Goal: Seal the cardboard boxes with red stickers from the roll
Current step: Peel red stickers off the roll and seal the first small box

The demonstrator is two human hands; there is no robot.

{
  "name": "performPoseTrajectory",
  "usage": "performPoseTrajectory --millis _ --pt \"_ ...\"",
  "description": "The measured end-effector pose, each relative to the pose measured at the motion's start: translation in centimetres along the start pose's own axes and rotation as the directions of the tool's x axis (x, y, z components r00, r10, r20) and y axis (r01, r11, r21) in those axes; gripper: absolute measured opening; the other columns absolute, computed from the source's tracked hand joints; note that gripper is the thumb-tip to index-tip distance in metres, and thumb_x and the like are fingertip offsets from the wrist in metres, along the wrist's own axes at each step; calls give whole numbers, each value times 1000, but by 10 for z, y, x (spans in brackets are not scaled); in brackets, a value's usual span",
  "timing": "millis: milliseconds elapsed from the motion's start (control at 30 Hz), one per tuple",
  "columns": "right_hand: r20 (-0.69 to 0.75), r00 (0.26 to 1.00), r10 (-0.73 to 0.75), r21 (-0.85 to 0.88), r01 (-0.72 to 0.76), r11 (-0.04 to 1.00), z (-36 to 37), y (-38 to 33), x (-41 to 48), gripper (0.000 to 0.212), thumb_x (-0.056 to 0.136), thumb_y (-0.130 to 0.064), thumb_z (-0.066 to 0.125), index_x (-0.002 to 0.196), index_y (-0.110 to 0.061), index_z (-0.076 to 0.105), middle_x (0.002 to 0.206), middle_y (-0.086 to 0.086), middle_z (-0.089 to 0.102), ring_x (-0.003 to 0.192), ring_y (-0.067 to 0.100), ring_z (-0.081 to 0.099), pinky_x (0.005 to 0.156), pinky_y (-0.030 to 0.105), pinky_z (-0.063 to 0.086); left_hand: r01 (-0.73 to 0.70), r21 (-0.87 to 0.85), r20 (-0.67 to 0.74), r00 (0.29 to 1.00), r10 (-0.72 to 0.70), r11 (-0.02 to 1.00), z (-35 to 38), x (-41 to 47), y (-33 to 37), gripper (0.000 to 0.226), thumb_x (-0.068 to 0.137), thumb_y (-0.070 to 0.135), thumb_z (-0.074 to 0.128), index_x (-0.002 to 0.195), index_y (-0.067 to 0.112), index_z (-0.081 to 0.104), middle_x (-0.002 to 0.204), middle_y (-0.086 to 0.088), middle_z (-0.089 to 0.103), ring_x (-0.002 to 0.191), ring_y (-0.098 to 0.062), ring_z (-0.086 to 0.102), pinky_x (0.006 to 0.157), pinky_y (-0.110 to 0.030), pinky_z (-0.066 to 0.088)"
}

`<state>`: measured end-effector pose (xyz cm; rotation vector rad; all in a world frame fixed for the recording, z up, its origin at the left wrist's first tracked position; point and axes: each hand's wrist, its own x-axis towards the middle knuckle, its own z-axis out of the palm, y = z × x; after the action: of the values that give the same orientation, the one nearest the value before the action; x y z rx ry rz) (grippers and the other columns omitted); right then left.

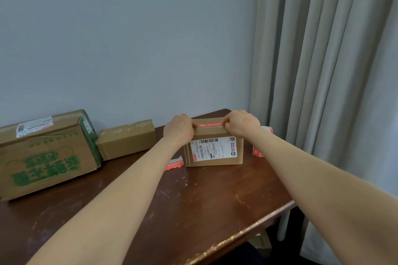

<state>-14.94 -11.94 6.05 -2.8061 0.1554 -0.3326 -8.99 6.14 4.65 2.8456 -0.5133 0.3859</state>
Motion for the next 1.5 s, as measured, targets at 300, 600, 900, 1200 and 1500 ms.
performPoseTrajectory --millis 300,600,900,1200,1500 --pt "26 1000 15 -69 -13 998 2 1 4 37 92 -13 41 108 -26 72 107 -2 67 95 23 61 72 32 49 -96 156 2 995 97 983 3 -1 8 44 99 14 36 135 32 52 124 -6 46 115 -24 43 86 -35 45" --pt "-132 983 128 82 -118 990 -5 6 6 39 96 -21 41 131 -12 55 131 13 50 111 32 55 91 43 50 38 -366 -209 970 -122 930 -17 -5 1 7 86 24 68 86 19 64 92 3 65 85 -14 60 69 -26 45" --pt "-43 976 213 169 -202 965 -7 5 -5 37 100 -35 44 90 -3 60 85 8 58 71 20 53 63 31 45 76 -555 -155 969 -192 828 -17 -11 -10 12 90 12 63 85 7 72 76 -3 68 75 -19 68 79 -40 58" --pt "241 952 190 208 -242 948 -7 2 -11 51 75 -37 80 108 -4 58 109 10 66 98 25 64 86 36 56 177 -557 -118 950 -288 811 -17 -13 -20 17 89 21 65 82 6 71 70 -5 69 57 -15 64 61 -26 56" --pt "211 948 238 262 -290 921 6 3 -11 56 79 -28 78 121 -2 53 118 13 63 102 27 63 80 33 56 384 -481 144 922 -360 789 -8 -20 -35 27 97 1 44 115 3 64 106 -15 69 81 -25 68 76 -38 58"
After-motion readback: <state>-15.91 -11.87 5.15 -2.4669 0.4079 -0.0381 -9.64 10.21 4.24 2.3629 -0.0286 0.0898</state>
